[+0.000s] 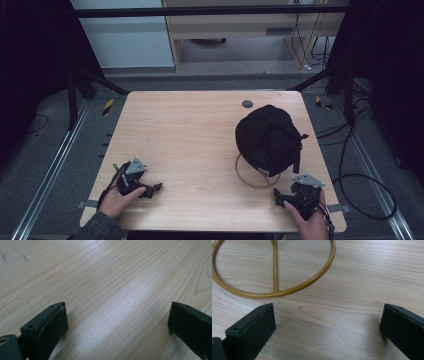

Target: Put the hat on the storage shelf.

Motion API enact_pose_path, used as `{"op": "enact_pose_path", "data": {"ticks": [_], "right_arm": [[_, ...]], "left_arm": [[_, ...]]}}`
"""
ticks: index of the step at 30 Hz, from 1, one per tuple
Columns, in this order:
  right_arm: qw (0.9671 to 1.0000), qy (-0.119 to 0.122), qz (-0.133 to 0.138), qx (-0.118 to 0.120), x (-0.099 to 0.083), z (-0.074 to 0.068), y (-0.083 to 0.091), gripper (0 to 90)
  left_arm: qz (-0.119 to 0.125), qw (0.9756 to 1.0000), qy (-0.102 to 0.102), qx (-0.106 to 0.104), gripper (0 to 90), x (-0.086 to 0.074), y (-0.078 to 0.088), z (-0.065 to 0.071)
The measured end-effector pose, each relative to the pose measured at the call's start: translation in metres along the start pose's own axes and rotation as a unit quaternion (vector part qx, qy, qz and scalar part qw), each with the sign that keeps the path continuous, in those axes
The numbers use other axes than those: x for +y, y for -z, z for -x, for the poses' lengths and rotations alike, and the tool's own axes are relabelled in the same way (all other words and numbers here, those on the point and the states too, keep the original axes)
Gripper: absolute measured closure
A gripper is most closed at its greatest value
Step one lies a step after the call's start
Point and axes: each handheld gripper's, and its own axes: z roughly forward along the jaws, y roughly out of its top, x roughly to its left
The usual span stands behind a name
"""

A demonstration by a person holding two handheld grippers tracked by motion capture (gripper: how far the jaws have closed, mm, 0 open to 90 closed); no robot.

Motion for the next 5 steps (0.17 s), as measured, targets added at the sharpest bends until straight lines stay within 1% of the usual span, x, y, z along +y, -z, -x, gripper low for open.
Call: {"op": "enact_pose_path", "data": {"ticks": [5], "right_arm": [[1.0000, 0.000, 0.000, 0.000, 0.0000, 0.0000, 0.0000, 0.3]], "left_arm": [[0.000, 1.0000, 0.002, 0.003, 1.9, -0.0012, 0.0010, 0.0008]]}}
